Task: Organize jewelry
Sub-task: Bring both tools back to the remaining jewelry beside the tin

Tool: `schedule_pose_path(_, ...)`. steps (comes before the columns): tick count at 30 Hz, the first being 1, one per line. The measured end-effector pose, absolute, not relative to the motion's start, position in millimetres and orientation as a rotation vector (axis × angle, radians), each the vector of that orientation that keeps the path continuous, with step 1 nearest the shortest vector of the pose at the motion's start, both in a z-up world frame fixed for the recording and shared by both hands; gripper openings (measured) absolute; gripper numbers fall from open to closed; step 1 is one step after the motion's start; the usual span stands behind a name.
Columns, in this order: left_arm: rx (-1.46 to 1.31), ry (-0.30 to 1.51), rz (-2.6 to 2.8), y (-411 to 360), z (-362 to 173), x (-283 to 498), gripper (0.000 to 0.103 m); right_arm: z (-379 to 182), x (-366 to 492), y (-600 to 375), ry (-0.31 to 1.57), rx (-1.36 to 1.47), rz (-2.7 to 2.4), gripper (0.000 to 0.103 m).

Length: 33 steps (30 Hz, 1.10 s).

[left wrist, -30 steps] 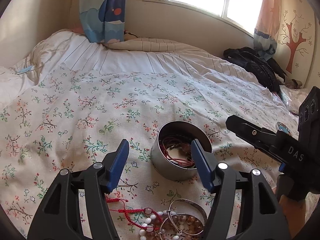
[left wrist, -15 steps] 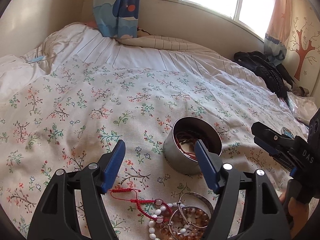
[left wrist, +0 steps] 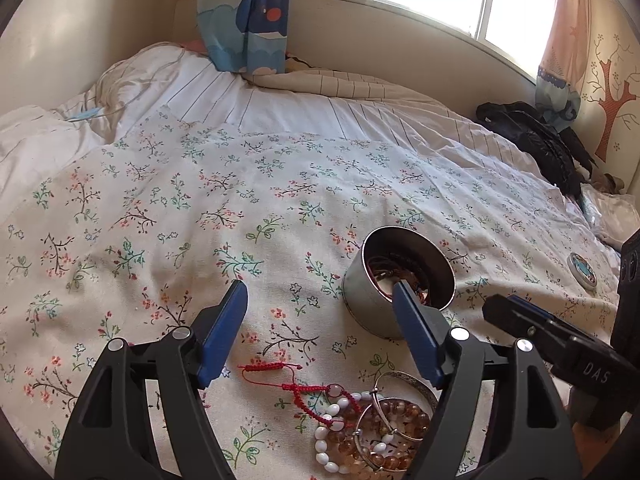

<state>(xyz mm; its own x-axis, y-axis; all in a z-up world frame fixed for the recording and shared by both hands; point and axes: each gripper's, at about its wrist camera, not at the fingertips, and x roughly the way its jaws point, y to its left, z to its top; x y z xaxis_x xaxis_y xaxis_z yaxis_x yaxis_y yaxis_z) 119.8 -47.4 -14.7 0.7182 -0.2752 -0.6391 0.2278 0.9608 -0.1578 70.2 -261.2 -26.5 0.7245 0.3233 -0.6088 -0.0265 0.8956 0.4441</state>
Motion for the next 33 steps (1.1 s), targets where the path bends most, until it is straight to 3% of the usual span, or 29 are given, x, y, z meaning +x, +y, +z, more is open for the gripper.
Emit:
schedule_pose_path(14,-0.122,0.795,-0.201,-11,-24,115,0.072,-53,73,-212,0.913,0.129,0.175,0.074)
schedule_pose_path(33,0.017,0.805,-0.202,-28,-30,103,0.074,-70,78,-200,0.996,-0.066,0.059,0.077)
